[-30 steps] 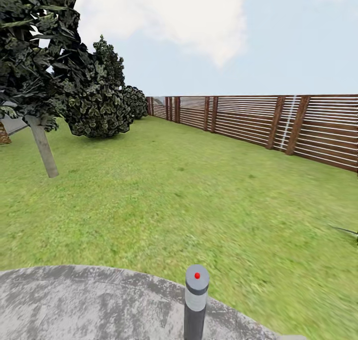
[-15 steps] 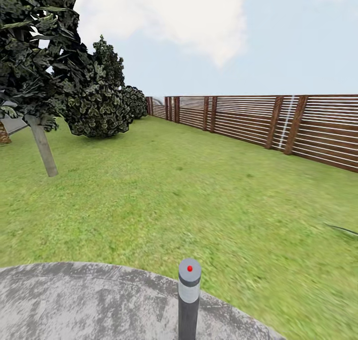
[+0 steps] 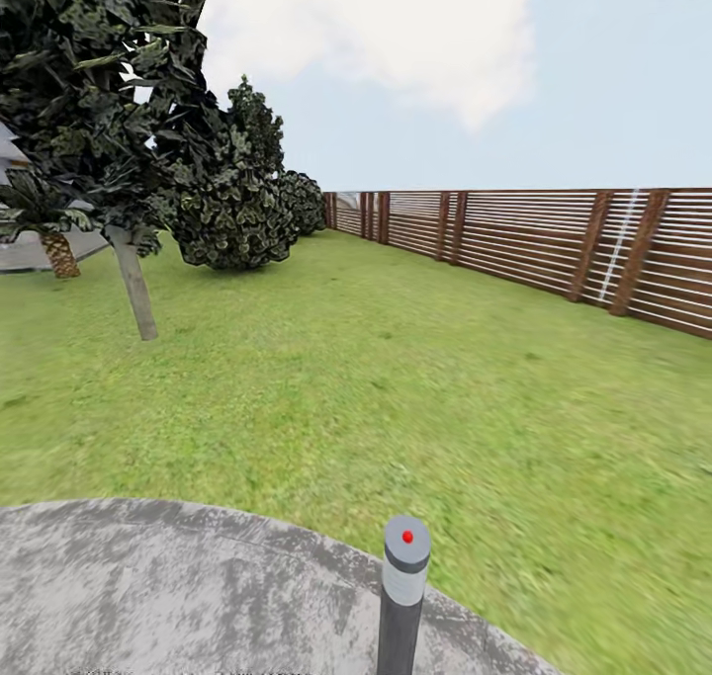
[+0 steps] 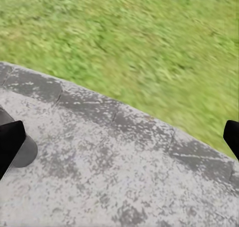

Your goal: In the garden, pick up the pesticide atomizer on the floor and spray pesticide onto both trees until each tree trunk is fully covered.

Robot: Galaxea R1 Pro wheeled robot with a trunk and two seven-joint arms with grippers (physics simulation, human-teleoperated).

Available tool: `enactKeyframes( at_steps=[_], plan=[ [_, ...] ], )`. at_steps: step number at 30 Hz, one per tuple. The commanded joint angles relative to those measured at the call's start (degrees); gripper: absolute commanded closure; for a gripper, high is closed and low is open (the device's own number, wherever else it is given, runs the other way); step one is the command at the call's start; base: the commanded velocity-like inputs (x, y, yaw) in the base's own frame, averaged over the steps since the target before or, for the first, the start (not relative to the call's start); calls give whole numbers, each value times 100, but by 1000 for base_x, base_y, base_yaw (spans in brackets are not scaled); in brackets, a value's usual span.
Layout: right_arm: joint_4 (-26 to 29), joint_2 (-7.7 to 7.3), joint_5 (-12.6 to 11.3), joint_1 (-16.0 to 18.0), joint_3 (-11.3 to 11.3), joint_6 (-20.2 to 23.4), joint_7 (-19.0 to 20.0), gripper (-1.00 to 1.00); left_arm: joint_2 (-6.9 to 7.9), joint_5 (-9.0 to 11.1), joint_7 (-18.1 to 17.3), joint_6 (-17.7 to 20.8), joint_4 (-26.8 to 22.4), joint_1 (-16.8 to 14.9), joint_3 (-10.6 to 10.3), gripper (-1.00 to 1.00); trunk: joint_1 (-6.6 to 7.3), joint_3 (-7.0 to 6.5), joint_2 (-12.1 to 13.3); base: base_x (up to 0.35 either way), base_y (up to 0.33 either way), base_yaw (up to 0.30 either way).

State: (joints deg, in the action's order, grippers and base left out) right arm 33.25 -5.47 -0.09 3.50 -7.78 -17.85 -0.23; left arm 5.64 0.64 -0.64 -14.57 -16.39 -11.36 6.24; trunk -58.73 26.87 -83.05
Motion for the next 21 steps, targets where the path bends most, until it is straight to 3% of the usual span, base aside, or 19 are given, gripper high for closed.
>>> enactKeyframes(
  at_steps=[1,8,21],
  plan=[
    [-2,1,0,2,-4,-17,-3,-100,-1,6,-7,-19,10,-6,12,-100,0,6,-3,-14,0,272],
    [-11,52,8,4,-4,-17,-3,-100,-1,6,-7,-27,13,-7,9,-100,0,6,-3,-242,-49,272],
    [-20,72,14,2,4,-17,-4,-100,-1,6,-7,-28,22,-7,9,-100,0,6,-3,-311,-167,272]
  ],
)
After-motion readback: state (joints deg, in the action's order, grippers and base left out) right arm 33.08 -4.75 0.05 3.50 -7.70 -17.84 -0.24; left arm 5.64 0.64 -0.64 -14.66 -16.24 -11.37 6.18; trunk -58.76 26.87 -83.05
